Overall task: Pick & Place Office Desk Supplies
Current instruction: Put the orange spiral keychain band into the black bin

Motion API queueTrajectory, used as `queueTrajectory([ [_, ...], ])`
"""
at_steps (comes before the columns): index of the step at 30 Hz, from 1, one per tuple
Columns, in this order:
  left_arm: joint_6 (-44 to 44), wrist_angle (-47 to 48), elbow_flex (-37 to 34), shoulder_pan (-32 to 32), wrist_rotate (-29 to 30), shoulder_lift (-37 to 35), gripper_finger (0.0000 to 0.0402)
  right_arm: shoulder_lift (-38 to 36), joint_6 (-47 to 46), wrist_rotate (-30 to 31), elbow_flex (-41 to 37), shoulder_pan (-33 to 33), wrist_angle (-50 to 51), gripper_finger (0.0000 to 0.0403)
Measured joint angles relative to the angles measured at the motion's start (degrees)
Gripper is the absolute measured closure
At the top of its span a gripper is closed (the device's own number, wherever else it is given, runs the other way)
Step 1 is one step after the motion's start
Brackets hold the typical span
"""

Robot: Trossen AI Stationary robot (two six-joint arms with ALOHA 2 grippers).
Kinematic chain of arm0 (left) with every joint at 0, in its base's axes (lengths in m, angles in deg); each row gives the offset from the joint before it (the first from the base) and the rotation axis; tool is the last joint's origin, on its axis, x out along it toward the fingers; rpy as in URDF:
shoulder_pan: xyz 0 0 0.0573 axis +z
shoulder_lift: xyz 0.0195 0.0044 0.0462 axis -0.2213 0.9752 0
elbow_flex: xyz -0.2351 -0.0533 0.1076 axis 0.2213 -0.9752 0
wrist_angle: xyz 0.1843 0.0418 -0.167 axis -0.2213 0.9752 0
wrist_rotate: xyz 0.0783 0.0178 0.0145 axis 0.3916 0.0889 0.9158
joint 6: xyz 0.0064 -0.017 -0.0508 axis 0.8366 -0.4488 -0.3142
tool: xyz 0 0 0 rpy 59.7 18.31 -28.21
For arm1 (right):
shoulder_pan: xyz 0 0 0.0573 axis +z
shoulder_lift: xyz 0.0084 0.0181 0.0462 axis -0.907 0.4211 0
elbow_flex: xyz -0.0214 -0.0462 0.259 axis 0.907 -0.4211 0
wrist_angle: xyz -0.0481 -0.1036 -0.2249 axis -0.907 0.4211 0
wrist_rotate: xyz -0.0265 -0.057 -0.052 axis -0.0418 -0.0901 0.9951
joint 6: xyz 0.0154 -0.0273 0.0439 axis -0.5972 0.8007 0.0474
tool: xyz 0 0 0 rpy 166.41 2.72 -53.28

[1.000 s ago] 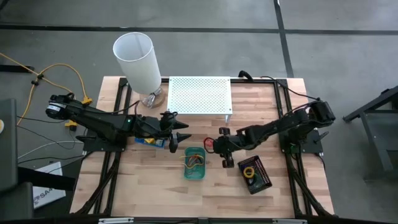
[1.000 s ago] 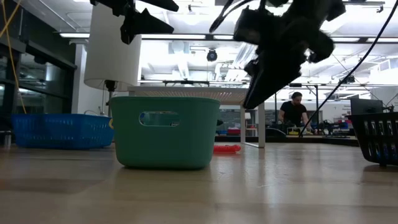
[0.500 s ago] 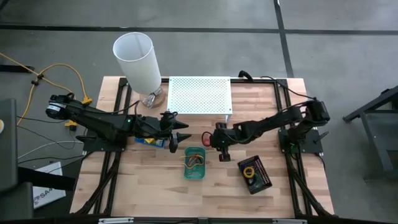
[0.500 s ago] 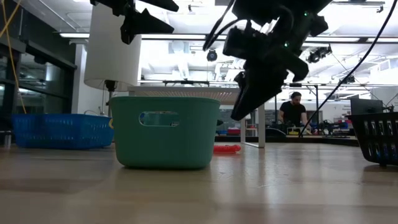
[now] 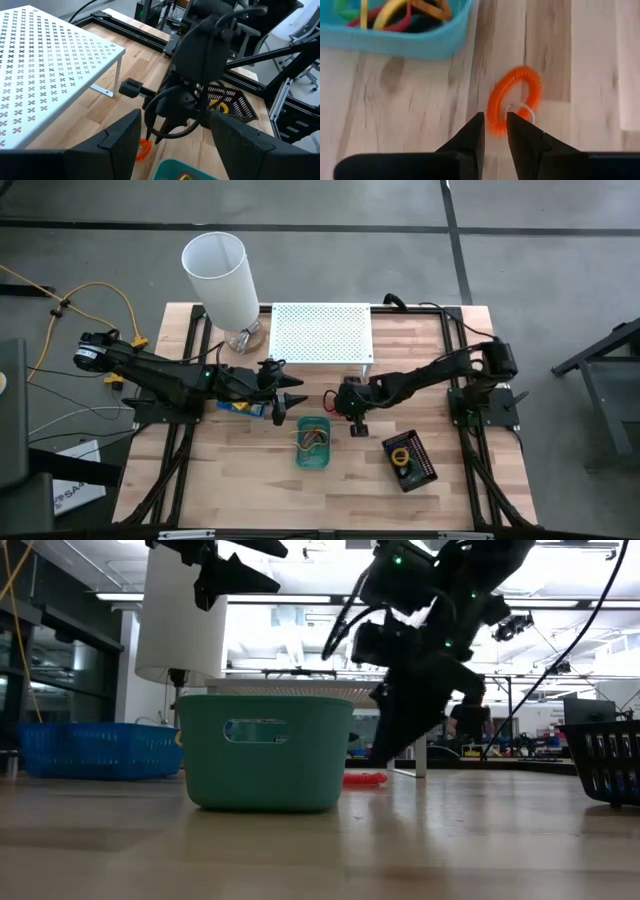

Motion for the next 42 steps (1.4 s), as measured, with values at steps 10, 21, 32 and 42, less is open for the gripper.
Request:
queueTrajectory([
  [10, 0.0, -0.5, 0.0, 0.0, 0.0, 0.0, 0.0172, 3.1, 1.1, -2.3, 0.2, -1.1, -4.7, 0.0334],
  [21, 0.0, -0.8, 0.0, 0.0, 0.0, 0.0, 0.0172, 3.1, 1.2, -2.0, 0.2, -1.1, -4.5, 0.0334],
  [32, 0.0, -0.6, 0.0, 0.0, 0.0, 0.0, 0.0172, 4.3, 1.0, -1.6, 0.2, -1.2, -3.5, 0.0334],
  [42, 0.0, -0.6, 0.0, 0.0, 0.0, 0.0, 0.0172, 4.8, 0.2, -2.3, 0.3, -1.4, -4.3, 0.0334],
])
